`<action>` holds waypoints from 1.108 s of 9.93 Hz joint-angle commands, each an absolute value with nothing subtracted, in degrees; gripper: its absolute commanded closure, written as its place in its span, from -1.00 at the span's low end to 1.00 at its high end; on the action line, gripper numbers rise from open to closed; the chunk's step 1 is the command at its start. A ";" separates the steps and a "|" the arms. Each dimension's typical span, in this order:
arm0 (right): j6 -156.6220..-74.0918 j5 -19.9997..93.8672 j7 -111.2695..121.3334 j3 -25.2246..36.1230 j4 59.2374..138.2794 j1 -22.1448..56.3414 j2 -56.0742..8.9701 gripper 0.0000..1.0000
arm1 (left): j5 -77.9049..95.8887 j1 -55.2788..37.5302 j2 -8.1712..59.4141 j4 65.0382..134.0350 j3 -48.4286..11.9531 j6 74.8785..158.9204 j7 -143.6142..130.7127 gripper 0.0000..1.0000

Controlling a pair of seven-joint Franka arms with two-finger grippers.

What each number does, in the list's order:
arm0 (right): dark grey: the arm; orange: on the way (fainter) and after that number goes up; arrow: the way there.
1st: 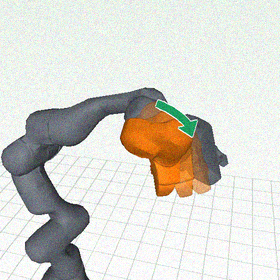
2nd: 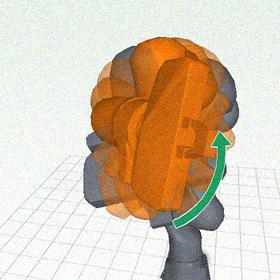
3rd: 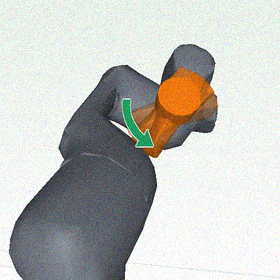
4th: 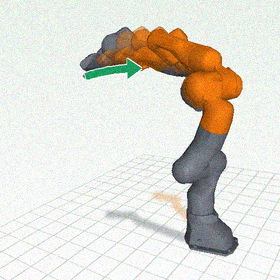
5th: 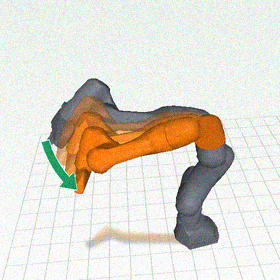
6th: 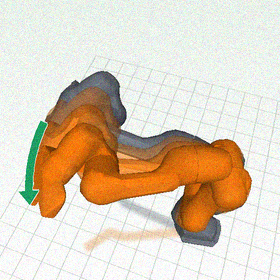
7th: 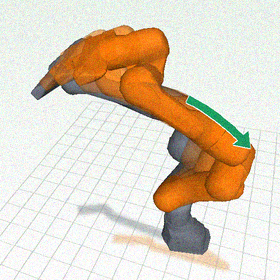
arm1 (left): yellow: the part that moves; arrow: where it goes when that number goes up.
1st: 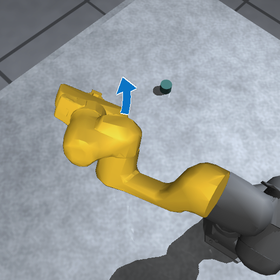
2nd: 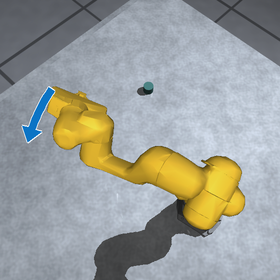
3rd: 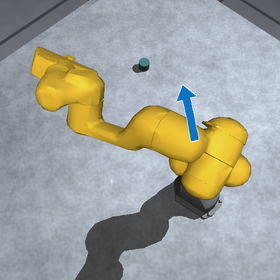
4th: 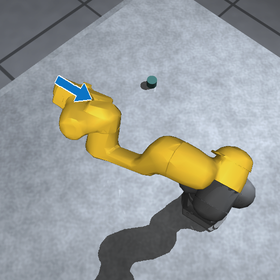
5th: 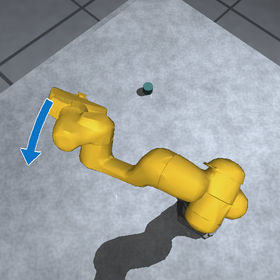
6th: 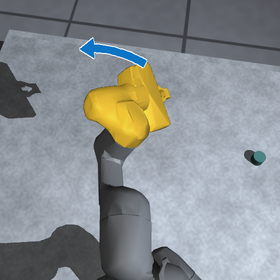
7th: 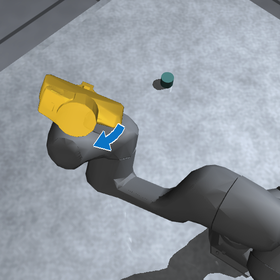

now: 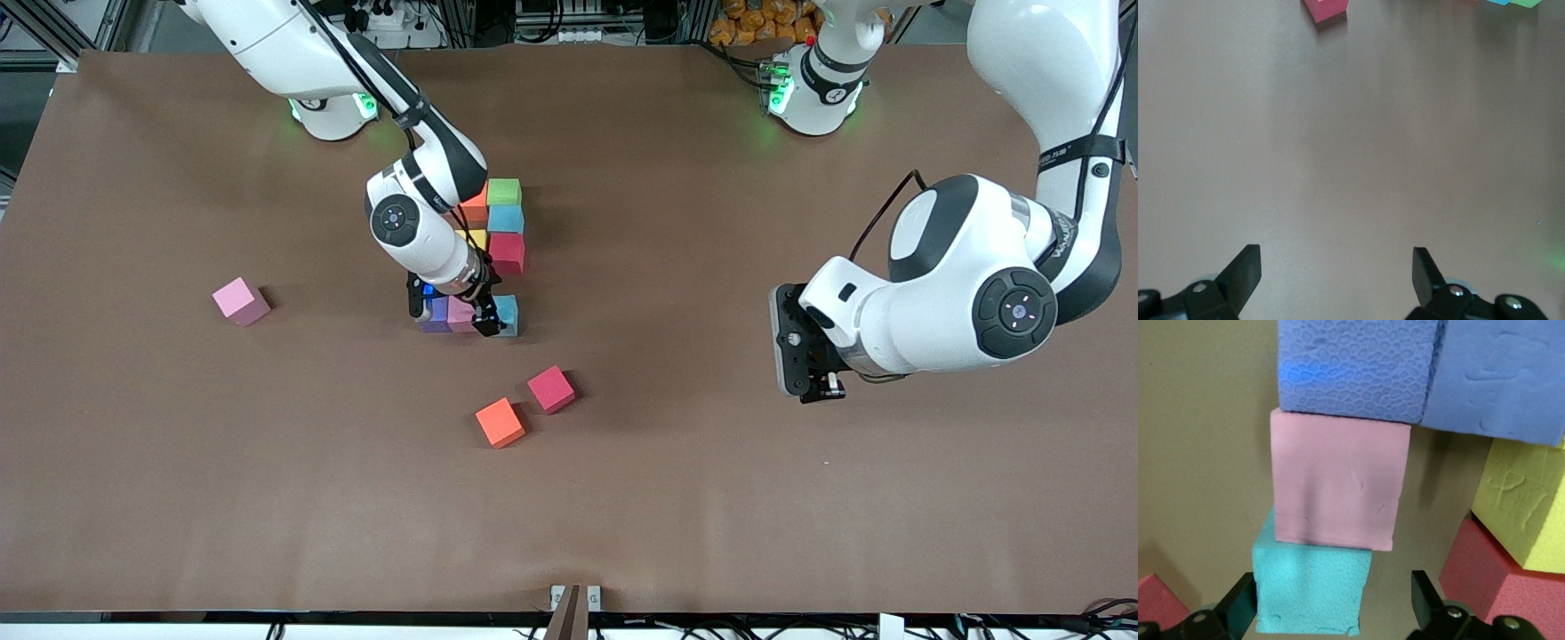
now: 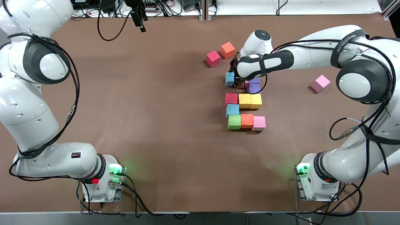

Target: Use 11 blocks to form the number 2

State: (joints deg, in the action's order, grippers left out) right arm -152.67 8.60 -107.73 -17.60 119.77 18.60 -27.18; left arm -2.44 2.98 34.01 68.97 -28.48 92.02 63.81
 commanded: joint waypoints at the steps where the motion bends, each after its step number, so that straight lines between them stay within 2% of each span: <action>1: -152.67 6.50 -108.81 -17.75 120.41 18.54 -26.10 -1.00 | -1.67 3.16 33.40 69.26 -28.48 90.97 65.04 -1.00; 11: -151.27 3.52 -108.98 -17.93 119.62 18.28 -24.26 -1.00 | -1.67 3.43 33.84 69.26 -28.48 90.97 65.39 -1.00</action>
State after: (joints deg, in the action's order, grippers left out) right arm -152.46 4.58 -107.72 -17.64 119.02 18.60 -25.86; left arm -2.44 2.99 34.27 69.15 -28.48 92.01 63.81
